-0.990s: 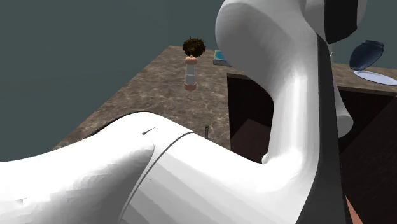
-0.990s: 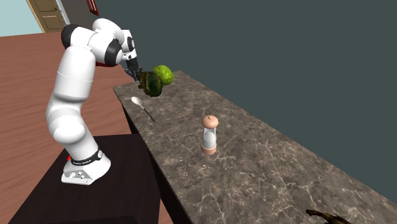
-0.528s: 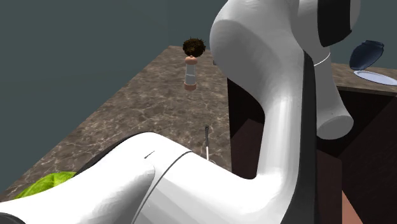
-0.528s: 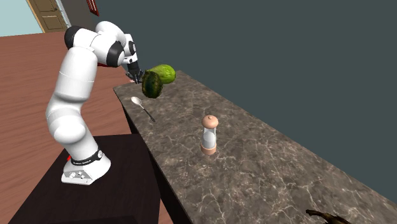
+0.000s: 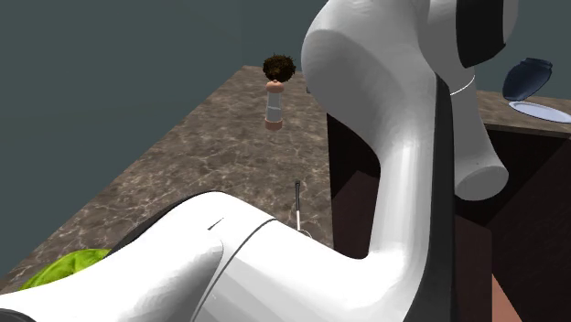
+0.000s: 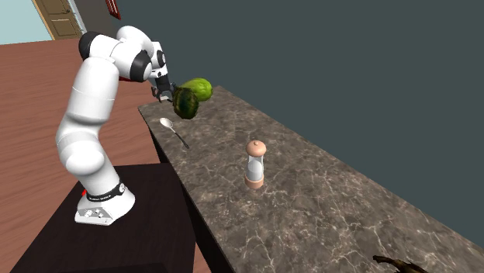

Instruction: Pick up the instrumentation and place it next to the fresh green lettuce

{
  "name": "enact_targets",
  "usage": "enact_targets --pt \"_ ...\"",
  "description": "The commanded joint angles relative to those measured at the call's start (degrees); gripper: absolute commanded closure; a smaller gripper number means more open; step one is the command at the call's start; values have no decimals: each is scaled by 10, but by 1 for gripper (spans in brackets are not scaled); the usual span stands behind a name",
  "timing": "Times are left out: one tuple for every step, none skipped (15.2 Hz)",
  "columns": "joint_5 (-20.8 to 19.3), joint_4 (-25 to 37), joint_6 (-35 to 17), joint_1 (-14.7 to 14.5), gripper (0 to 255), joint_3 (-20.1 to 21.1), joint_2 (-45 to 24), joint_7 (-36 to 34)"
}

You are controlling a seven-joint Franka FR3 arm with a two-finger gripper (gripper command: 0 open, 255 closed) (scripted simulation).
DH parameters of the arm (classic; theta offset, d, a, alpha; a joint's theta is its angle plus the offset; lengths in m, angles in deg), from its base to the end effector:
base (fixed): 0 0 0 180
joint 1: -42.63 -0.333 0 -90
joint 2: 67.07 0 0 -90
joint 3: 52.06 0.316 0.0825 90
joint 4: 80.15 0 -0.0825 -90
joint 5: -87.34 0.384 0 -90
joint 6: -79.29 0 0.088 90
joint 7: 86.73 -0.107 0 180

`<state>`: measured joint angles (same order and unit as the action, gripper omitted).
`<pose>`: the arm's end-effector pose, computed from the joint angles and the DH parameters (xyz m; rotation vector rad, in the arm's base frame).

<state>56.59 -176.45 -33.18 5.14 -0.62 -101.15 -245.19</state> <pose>0.1183 0.6445 0.3503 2.6845 -1.5651 0.0893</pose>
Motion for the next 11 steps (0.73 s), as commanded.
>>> enact_targets --pt "0 0 0 0 0 0 0 0" --pt "0 0 0 0 0 0 0 0" --pt "7 10 15 1 0 5 7 5" --pt "14 20 30 2 0 10 14 9" --pt "21 32 45 2 0 15 20 13" --pt "25 42 57 2 0 18 24 16" --pt "25 42 57 2 0 18 24 16" --pt "25 42 57 2 0 18 24 16" --pt "25 42 57 2 0 18 24 16" --pt "25 42 57 2 0 18 24 16" --pt "25 42 57 2 0 18 24 16"
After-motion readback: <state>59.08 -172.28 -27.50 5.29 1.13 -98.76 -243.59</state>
